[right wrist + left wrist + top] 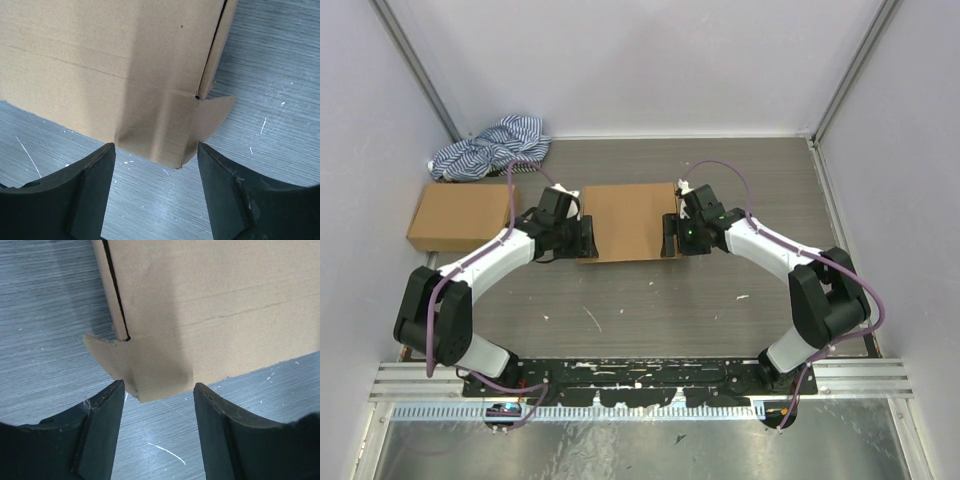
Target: Fold the paper box
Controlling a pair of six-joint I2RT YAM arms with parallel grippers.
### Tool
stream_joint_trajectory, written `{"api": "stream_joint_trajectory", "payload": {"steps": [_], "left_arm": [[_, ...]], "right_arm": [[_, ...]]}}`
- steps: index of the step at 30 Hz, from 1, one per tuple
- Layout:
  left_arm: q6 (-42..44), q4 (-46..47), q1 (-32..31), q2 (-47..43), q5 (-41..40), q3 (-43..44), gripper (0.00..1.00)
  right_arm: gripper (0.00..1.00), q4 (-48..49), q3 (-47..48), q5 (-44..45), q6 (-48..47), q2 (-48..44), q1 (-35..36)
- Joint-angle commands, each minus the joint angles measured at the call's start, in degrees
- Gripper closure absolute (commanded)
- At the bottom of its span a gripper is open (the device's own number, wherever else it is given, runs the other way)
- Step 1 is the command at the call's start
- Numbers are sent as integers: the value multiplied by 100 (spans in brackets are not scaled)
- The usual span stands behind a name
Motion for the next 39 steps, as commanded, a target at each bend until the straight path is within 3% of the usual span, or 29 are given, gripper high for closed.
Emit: {"api": "stream_joint_trajectory", "payload": {"steps": [1,6,14,29,39], "left_arm": [[115,216,-28,60,-265,11,35],[122,469,-25,185,-394,-20,35],[111,593,-24,516,57,32,37],[16,162,-26,-98,405,111,38],[45,-499,-26,-91,124,370,39]], "right_arm": [[29,208,232,32,-60,34,32],[29,275,234,-25,-62,102,40],[30,301,248,-178,-35,72,57],[31,295,237,-435,-34,-171,119],[32,-160,467,-197,53,-318,123]]}}
